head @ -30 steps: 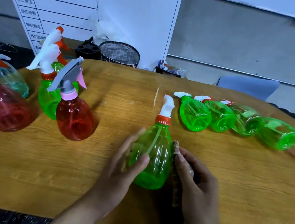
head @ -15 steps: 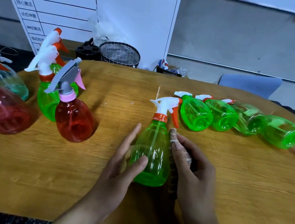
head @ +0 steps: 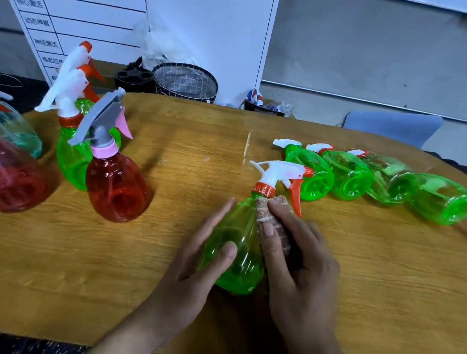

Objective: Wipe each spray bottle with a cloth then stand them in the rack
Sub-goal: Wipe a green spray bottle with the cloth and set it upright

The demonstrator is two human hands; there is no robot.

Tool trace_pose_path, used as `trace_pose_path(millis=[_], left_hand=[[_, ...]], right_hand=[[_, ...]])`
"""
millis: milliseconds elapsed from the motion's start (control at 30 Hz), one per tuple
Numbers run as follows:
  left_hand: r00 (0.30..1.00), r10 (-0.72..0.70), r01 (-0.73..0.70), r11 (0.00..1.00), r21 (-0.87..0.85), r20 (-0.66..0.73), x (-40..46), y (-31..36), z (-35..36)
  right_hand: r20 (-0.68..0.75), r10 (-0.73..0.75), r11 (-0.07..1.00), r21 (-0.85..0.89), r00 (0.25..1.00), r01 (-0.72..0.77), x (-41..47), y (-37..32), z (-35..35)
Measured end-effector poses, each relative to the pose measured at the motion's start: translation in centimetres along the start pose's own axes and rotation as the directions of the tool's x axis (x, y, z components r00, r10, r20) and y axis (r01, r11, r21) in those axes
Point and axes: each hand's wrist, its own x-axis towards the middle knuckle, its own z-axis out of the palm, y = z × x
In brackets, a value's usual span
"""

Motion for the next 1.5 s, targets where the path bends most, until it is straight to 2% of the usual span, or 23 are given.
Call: trace_pose_path(millis=[167, 367, 500, 567, 667, 700, 833, 900, 1033, 1200, 1367, 1500], left_hand=[[0.999, 0.026, -0.027, 0.999, 0.046, 0.026, -0.2, -0.2, 0.2], [0.996, 0.087, -0.087, 0.964, 0.251, 0.013, -0.4, -0.4, 0.7], [0.994, 0.079, -0.093, 0.972, 0.217, 0.069, -0.5, -0.2, 0.8], [0.995, 0.079, -0.092, 0.97, 0.225, 0.068, -0.5, 0.0, 0.8], [0.993, 0.093, -0.109, 0.953, 0.284, 0.068, -0.5, -0.1, 0.7], [0.993, 0.094, -0.111, 0.947, 0.301, 0.07, -0.5, -0.1, 0.7], [0.991, 0.092, -0.123, 0.921, 0.369, 0.102, -0.6, -0.2, 0.8], [0.992, 0.081, -0.111, 0.923, 0.368, 0.094, -0.6, -0.1, 0.8], [0.995, 0.074, -0.095, 0.932, 0.351, 0.073, -0.7, -0.1, 0.6], [0.995, 0.064, -0.086, 0.939, 0.334, 0.078, -0.6, -0.1, 0.6], [0.997, 0.049, -0.065, 0.956, 0.287, 0.062, -0.5, 0.0, 0.6], [0.996, 0.058, -0.077, 0.95, 0.304, 0.071, -0.5, -0.2, 0.7]], right_hand=[[0.091, -0.112, 0.987, -0.109, 0.99, 0.122, 0.9, 0.2, -1.0], [0.061, -0.221, 0.93, -0.288, 0.973, 0.229, 2.7, 1.1, -2.6], [-0.053, -0.182, 0.906, -0.397, 0.982, 0.146, 4.3, 2.0, -4.3], [-0.044, -0.172, 0.918, -0.371, 0.984, 0.144, 4.6, 2.1, -4.5], [0.145, -0.214, 0.95, -0.199, 0.966, 0.24, 4.1, 1.5, -3.8], [0.163, -0.228, 0.949, -0.183, 0.96, 0.257, 4.0, 1.4, -3.6], [-0.017, -0.21, 0.918, -0.347, 0.978, 0.191, 4.1, 1.3, -3.7], [-0.06, -0.211, 0.911, -0.375, 0.976, 0.174, 3.8, 1.2, -3.3], [0.049, -0.22, 0.949, -0.222, 0.974, 0.226, 3.4, 1.2, -3.0], [-0.13, -0.089, 0.949, -0.313, 0.987, 0.044, 4.1, 2.0, -3.8], [0.042, -0.093, 0.972, -0.214, 0.995, 0.1, 4.1, 1.9, -3.8], [-0.156, 0.028, 0.984, -0.168, 0.987, -0.055, 4.5, 2.6, -4.1]])
